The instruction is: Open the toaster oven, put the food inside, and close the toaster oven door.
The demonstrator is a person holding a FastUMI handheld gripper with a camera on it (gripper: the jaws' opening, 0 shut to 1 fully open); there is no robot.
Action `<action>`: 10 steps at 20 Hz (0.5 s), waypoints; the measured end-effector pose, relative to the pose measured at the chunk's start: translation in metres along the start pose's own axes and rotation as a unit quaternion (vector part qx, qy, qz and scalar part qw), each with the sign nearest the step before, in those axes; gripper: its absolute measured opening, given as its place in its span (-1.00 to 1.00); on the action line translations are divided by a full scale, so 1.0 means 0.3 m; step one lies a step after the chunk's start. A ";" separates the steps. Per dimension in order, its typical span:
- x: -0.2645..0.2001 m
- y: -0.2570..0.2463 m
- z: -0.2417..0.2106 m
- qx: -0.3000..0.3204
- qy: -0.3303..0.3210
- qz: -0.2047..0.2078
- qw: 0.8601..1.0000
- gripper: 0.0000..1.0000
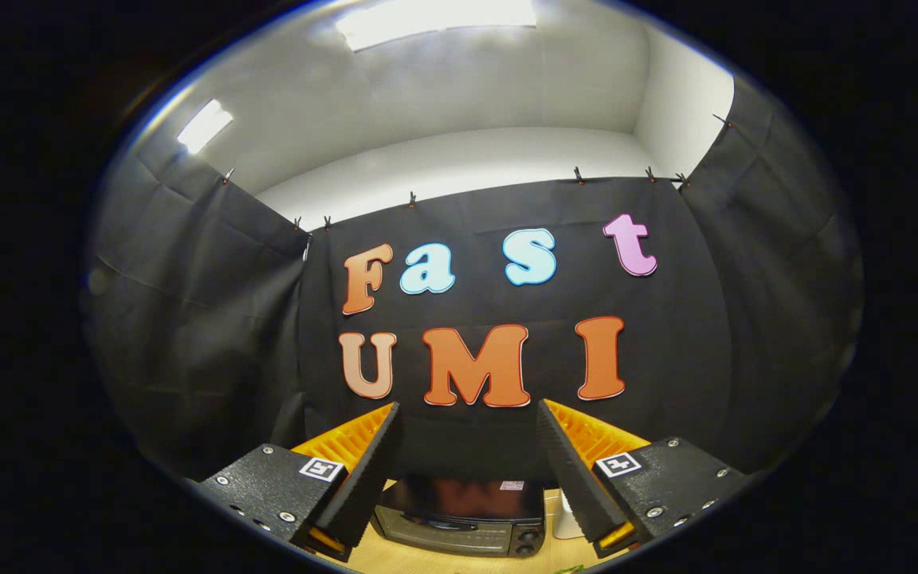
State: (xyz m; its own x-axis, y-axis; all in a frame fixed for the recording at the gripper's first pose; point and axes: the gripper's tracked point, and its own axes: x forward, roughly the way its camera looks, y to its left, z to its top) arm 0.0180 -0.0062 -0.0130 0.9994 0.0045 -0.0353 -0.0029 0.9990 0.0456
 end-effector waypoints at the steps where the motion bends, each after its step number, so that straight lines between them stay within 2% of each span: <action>1: 0.008 0.005 -0.019 0.000 0.002 0.001 1.000 0.98; 6: 0.059 0.010 -0.166 0.012 0.031 0.000 0.999 0.98; 10: 0.123 0.022 -0.338 0.027 0.065 -0.002 0.997 0.98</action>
State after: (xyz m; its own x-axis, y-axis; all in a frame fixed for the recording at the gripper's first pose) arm 0.0512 0.0051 -0.1153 0.9862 0.0104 -0.1652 0.0061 0.9951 0.0990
